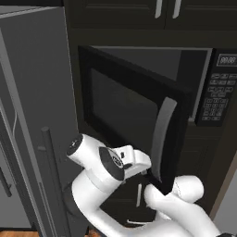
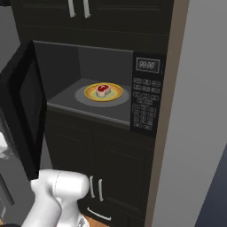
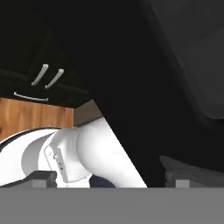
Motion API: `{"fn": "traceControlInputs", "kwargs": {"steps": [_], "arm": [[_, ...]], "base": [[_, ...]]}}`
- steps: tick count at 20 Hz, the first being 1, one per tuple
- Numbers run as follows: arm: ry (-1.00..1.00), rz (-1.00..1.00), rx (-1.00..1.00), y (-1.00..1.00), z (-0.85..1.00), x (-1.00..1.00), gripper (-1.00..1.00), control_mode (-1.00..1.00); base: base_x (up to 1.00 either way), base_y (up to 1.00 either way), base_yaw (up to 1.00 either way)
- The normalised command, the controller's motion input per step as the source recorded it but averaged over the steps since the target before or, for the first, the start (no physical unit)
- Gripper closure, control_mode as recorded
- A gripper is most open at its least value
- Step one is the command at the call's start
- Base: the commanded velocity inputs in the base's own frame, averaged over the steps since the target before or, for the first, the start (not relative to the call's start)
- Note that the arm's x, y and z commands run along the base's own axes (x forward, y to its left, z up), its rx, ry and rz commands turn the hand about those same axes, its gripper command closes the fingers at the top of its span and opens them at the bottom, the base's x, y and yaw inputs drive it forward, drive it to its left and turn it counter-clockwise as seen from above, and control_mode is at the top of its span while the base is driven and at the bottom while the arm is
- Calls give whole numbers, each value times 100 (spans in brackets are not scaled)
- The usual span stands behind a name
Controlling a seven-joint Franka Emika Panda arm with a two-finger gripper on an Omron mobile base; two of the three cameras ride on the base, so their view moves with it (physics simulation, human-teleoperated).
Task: Transport the steak from the fridge to the microwave and turn on the microwave.
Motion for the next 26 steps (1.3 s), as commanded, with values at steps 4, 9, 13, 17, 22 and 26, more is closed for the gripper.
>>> {"fn": "traceControlInputs", "kwargs": {"steps": [4,9,13,17,22,26], "arm": [[-2,0,26,-66,0,44,-100,-100],[-1,0,25,-61,0,75,-100,-100],[-5,0,20,-49,0,96,-100,-100],[-7,0,14,-37,0,98,-100,-100],[-20,0,5,-11,0,95,-100,-100],[-35,0,0,0,0,84,-100,-100]], "base": [[0,0,0],[0,0,0],[0,0,0],[0,0,0],[0,0,0],[0,0,0]]}}
